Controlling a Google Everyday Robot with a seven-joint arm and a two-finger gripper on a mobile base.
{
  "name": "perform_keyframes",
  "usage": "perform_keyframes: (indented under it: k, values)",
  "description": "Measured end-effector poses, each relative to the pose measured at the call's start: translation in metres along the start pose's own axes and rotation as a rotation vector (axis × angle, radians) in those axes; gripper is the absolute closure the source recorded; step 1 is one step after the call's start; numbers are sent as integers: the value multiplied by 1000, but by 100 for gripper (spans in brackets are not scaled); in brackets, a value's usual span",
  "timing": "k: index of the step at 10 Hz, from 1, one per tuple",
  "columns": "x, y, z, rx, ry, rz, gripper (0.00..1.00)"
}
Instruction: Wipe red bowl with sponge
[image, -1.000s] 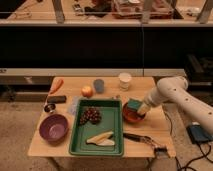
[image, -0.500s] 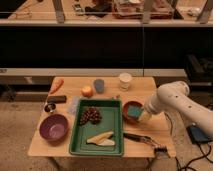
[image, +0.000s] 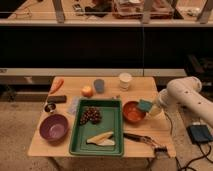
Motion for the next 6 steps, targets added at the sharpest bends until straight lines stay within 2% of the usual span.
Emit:
perform_keyframes:
  k: [3,4,5,6]
  values:
    - [-31,-7,33,-19,-16,2,100]
    - [-51,-7,47,-29,-32,-7,100]
    - [-60,-5,50,-35,-48,-9,100]
    - [-70,0,47,-44,-91,-27,100]
